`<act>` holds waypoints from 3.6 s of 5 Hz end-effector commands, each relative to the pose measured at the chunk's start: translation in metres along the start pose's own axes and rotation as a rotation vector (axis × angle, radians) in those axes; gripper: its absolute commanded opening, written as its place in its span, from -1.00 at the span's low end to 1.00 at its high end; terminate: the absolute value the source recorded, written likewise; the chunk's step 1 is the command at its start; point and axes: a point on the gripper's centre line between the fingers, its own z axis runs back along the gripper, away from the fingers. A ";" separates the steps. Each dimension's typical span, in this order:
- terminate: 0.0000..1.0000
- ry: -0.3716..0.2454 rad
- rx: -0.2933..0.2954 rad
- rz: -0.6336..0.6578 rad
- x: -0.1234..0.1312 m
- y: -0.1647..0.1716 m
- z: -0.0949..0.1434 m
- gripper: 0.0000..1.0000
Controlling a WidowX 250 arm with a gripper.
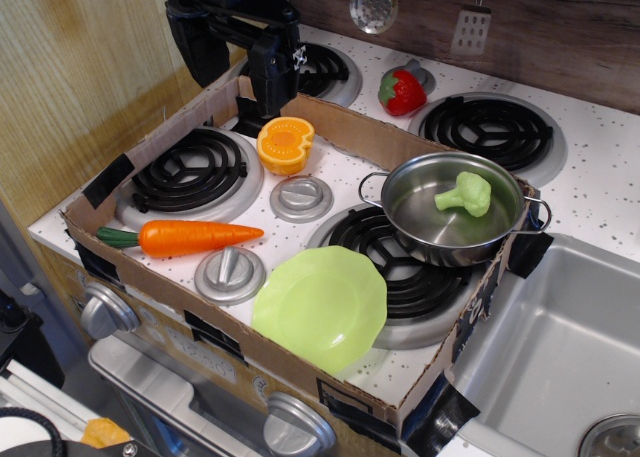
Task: Take broccoli out of pan
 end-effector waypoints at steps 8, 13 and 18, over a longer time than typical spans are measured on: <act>-1.00 -0.136 -0.187 0.317 0.060 -0.105 -0.044 1.00; -1.00 -0.182 -0.175 0.272 0.079 -0.121 -0.092 1.00; -1.00 -0.218 -0.103 0.213 0.088 -0.122 -0.106 -1.00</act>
